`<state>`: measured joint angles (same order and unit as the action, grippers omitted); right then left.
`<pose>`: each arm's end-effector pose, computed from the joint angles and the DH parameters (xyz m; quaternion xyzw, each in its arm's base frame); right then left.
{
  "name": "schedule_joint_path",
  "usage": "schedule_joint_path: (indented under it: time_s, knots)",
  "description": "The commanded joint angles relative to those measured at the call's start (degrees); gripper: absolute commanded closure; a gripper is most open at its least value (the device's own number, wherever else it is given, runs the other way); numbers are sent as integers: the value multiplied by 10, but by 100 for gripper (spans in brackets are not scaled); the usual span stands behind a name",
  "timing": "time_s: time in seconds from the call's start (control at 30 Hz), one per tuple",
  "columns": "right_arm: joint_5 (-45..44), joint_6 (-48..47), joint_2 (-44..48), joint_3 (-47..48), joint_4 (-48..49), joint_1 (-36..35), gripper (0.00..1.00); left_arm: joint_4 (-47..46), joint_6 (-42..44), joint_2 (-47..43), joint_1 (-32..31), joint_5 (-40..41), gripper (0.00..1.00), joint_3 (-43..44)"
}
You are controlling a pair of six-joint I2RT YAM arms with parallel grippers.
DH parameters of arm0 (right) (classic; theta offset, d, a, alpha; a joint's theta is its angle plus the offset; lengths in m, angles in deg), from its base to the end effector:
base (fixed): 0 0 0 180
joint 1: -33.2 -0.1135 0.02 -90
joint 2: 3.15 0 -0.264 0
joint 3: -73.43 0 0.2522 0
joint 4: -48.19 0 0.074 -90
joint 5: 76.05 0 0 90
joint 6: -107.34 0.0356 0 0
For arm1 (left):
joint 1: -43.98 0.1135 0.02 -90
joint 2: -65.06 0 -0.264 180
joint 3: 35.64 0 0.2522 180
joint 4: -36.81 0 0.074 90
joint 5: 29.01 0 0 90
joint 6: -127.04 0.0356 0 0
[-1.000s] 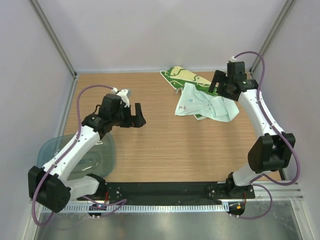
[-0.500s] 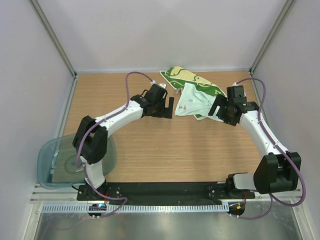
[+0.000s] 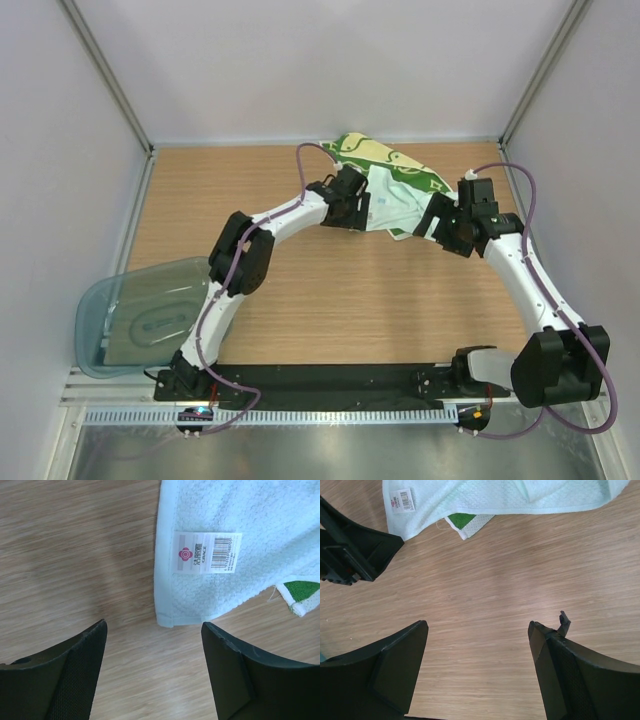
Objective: Roll the towels
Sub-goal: Grab a towel with the left arm, then move the towel to the center of the board
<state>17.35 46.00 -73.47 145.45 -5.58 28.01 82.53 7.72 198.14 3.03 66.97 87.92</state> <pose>0.2493 0.0248 0.2832 0.1828 0.9275 0.1214 0.3026 0.3887 -0.3324 0.1747 0.0811 0.9497 -0.1310 0.2726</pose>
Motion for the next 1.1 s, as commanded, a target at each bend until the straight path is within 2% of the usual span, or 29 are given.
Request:
schedule_joint_path:
  time_s: [0.0,0.2,0.3,0.33,0.4,0.43,0.57,0.7,0.77,0.83,0.93,0.97,1.07]
  knots:
    - [17,-15,12,11,-2,-1,11,34,15,19,-15,14,26,53]
    - [19,-19,7,12,-4,-1,11,91,30,83,-35,51,46,132]
    - [18,-20,6,11,-2,-2,11,100,28,94,-35,57,62,141]
    - [15,-22,5,10,-2,-2,11,100,30,96,-35,57,74,143]
    - [13,-22,5,7,-2,-1,11,101,32,98,-34,54,88,151]
    - [10,-22,5,5,-2,-1,11,105,34,98,-34,54,100,157]
    - [-10,-25,-1,8,-1,-2,11,140,36,74,-35,40,100,203]
    - [-31,-26,-5,30,-12,-1,11,184,39,-3,-39,46,100,253]
    - [-58,-24,-6,43,-13,-1,10,198,37,-71,-40,71,100,238]
    - [-77,-20,-10,55,-17,-1,10,202,30,-151,-40,91,100,193]
    - [-92,-16,-21,60,-22,-2,11,183,17,-228,-40,101,100,44]
    - [-98,-15,-26,61,-24,-1,11,180,13,-272,-40,101,100,-35]
    - [-91,-15,-55,58,-22,-2,15,144,-12,-335,-40,91,100,-153]
